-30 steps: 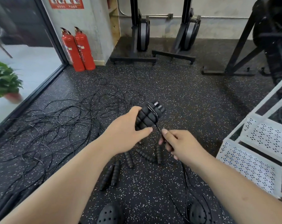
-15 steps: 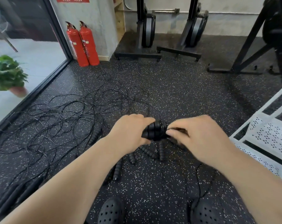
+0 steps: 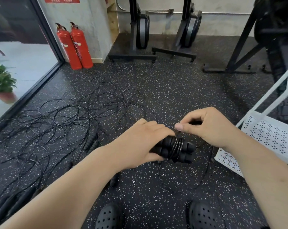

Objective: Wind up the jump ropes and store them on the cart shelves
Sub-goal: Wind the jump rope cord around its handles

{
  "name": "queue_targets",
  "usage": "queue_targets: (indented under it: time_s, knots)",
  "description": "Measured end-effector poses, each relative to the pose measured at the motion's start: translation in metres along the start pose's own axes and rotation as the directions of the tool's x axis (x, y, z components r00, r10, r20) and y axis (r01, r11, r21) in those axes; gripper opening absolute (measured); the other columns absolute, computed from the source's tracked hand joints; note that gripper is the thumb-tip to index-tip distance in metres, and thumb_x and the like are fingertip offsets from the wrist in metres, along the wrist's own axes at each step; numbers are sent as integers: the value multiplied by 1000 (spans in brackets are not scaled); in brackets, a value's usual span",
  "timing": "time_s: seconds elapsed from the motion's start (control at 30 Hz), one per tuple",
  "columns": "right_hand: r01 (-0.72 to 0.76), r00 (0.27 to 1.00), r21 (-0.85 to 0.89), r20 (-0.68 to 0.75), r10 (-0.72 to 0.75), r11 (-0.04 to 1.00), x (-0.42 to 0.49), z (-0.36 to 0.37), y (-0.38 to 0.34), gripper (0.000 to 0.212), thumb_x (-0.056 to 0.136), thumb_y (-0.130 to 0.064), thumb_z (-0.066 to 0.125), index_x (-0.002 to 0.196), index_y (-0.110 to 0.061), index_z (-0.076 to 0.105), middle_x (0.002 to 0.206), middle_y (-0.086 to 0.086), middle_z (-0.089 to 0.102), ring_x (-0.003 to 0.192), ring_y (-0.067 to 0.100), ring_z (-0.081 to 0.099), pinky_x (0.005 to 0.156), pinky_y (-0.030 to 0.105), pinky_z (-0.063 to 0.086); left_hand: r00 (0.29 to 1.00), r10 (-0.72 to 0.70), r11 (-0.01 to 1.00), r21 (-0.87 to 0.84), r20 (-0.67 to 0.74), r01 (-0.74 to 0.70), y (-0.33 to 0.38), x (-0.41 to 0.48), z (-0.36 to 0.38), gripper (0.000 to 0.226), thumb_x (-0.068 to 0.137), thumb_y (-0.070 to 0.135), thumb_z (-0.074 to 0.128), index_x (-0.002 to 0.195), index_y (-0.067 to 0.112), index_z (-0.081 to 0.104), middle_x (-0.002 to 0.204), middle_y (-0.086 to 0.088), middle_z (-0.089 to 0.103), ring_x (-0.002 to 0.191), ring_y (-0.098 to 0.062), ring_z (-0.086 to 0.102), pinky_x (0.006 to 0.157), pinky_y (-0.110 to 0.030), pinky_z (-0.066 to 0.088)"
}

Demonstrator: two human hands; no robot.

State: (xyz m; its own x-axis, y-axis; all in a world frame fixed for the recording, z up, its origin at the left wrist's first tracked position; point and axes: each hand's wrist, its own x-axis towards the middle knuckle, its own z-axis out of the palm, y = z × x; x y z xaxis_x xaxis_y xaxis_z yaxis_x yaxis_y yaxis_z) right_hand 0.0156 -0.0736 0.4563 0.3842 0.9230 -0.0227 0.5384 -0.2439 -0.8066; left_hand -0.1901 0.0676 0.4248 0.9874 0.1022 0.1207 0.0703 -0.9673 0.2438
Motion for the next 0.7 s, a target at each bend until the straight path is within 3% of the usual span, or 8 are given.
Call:
queue_targets:
  time_s: [0.07, 0.17, 0.23, 0.33, 0.43, 0.53, 0.6, 0.7]
  knots:
    - [-12, 1000, 126, -5, 13, 992, -1, 5, 0, 30, 87, -51, 80, 77, -23, 80, 75, 4, 74, 68, 13, 62, 73, 36, 48, 994, -112, 974, -199, -4, 109, 4, -3, -7, 64, 87, 51, 84, 136, 44, 43, 121, 24, 54, 110, -4, 47, 103, -32, 39]
    - [-113, 994, 369, 32, 108, 923, -1, 19, 2, 34, 93, -40, 80, 68, -19, 73, 87, 9, 76, 94, 16, 73, 89, 49, 52, 971, -236, 884, -409, 29, 227, 8, -7, -16, 71, 84, 43, 88, 134, 48, 38, 121, 24, 55, 110, 0, 47, 92, -18, 41]
    - [-192, 981, 376, 36, 192, 907, 0, 32, 3, 21, 96, -26, 75, 77, -17, 79, 93, 0, 79, 95, 11, 70, 89, 38, 50, 960, -273, 831, -490, 56, 264, 6, -9, -20, 66, 88, 37, 86, 132, 47, 38, 118, 20, 62, 106, -2, 57, 91, -23, 48]
    - [-293, 947, 252, -55, 316, 922, -2, 53, 3, 42, 109, -30, 54, 70, -19, 65, 63, -3, 60, 62, 17, 45, 64, 32, 34, 935, -352, 785, -529, 49, 323, -2, -11, -21, 60, 92, 40, 82, 132, 46, 38, 116, 17, 69, 101, -6, 67, 95, -39, 56]
    - [-267, 956, 127, -87, 279, 955, -3, 71, 6, 48, 111, -47, 44, 77, -22, 67, 58, -6, 56, 50, 10, 43, 56, 29, 34, 893, -450, 738, -553, 22, 386, -14, -10, -14, 52, 93, 44, 81, 127, 45, 42, 110, 19, 73, 97, -3, 69, 92, -38, 56]
    - [-230, 972, 2, -55, 230, 973, -5, 83, 6, 45, 113, -44, 40, 81, -22, 64, 63, -4, 63, 52, 9, 52, 59, 32, 43, 838, -545, 696, -577, -35, 429, -28, -9, -7, 48, 91, 47, 82, 124, 42, 47, 106, 21, 74, 95, 3, 68, 89, -33, 55]
    - [-177, 984, -145, 2, 179, 973, -9, 86, 2, 40, 114, -43, 37, 84, -31, 61, 68, -3, 69, 56, 8, 59, 58, 26, 44, 785, -612, 698, -530, -93, 482, -36, -9, -3, 48, 88, 48, 84, 123, 41, 50, 102, 21, 72, 92, 4, 65, 80, -27, 51]
    - [-82, 992, -399, 56, 114, 913, -18, 91, -6, 30, 113, -46, 35, 105, -34, 61, 79, -4, 71, 70, 14, 67, 66, 36, 53, 712, -683, 694, -446, -161, 565, -47, -11, 0, 52, 83, 49, 87, 125, 42, 57, 102, 21, 66, 93, -2, 61, 78, -32, 49]
